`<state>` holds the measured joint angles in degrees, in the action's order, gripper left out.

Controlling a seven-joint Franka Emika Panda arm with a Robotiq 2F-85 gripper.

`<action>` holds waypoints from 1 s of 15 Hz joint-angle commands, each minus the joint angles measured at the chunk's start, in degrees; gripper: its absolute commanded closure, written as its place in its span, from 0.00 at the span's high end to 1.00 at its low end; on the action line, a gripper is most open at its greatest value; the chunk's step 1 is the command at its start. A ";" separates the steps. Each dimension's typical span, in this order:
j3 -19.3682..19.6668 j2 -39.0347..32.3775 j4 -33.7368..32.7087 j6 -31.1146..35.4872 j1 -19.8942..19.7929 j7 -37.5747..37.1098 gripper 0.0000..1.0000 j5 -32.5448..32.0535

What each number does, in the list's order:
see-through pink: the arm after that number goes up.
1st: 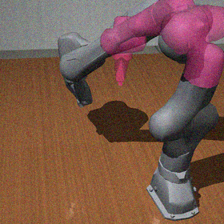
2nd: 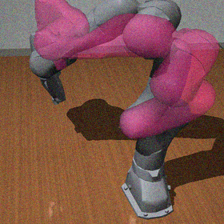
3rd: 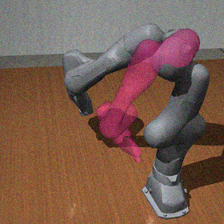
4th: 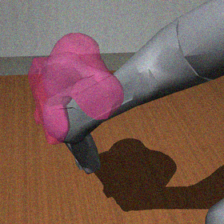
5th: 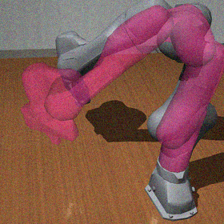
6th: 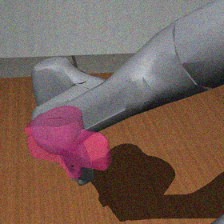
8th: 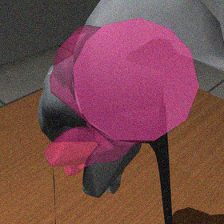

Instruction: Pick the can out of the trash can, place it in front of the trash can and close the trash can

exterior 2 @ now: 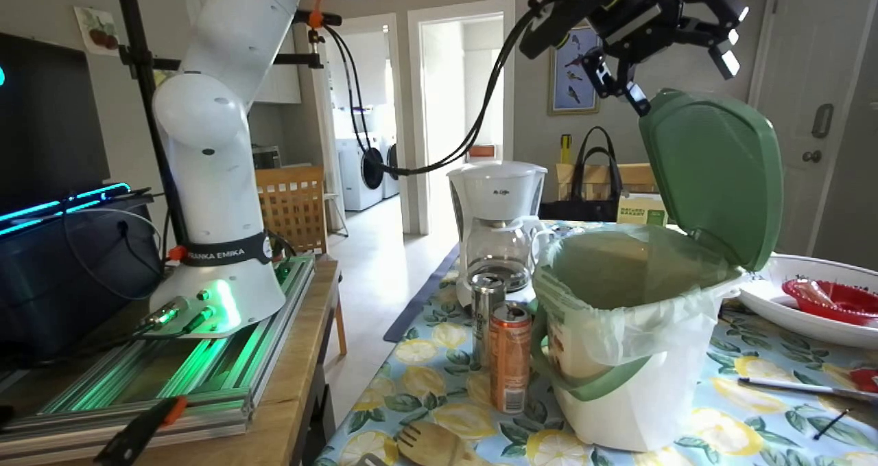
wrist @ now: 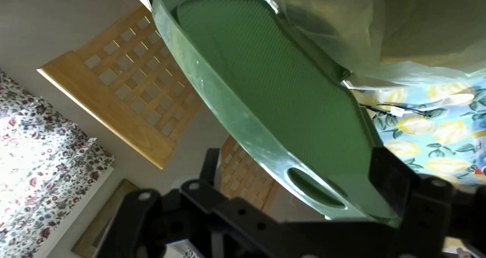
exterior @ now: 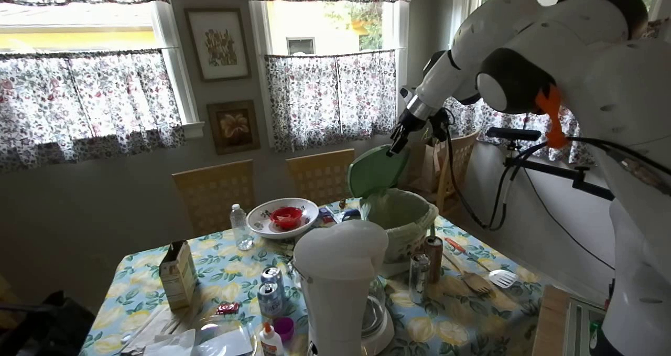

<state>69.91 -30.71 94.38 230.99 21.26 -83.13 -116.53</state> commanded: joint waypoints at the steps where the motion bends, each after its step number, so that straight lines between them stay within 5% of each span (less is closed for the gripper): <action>1: -8.17 2.51 -3.47 -1.53 -6.07 -0.76 1.00 -2.68; 8: -17.86 2.17 -6.53 -1.07 -13.69 -6.56 1.00 -5.02; 15: -18.47 1.90 -10.29 -0.52 -12.67 -22.87 1.00 -14.22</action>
<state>52.48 -29.32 86.84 230.29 8.45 -98.72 -125.44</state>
